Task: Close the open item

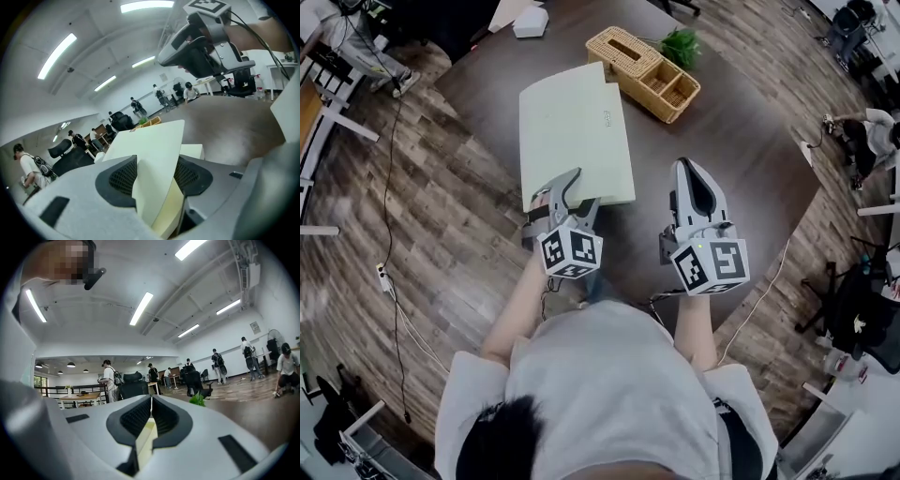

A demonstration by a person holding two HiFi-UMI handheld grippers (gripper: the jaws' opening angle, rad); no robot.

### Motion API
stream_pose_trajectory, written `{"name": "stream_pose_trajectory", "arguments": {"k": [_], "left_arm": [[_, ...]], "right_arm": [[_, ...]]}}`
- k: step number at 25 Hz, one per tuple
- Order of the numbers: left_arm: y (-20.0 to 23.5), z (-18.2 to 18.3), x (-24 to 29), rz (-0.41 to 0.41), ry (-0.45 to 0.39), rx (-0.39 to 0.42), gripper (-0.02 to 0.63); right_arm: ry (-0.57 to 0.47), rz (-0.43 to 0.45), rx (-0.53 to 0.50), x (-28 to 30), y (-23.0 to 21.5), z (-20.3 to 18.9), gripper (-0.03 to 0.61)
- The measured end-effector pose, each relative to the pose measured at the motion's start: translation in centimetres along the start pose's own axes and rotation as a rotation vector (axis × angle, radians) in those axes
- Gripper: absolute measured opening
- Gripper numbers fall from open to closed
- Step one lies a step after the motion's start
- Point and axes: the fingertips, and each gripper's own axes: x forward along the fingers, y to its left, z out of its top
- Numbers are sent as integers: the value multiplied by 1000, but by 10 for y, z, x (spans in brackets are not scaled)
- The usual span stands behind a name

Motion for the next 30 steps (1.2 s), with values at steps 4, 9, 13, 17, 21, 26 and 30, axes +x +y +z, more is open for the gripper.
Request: {"name": "stream_pose_trajectory", "arguments": {"k": [4,9,13,17,21,26,30], "left_arm": [[-3,4,6,-52,7,-42,213],[-17,2,12,-138,63,-71,135],[-26,-5,21,-209,128,-110,93],[-34,-7,32,-246,198,-72,59],[-40,-11,42,-279,265,-30,46],[-47,-17,47,-338,343,41,46],[-51,-23,49,-406,423,132,46]], "right_arm": [[1,-2,13,1,-4,-3,12],[6,-2,34,2,-8,-10,12],[2,-5,48,3,-13,-13,13],[1,-9,55,4,-20,-13,12],[-1,-16,65,4,-26,-15,12],[-2,-22,76,5,-32,-17,12],[-4,-23,83,6,-33,-17,13]]}}
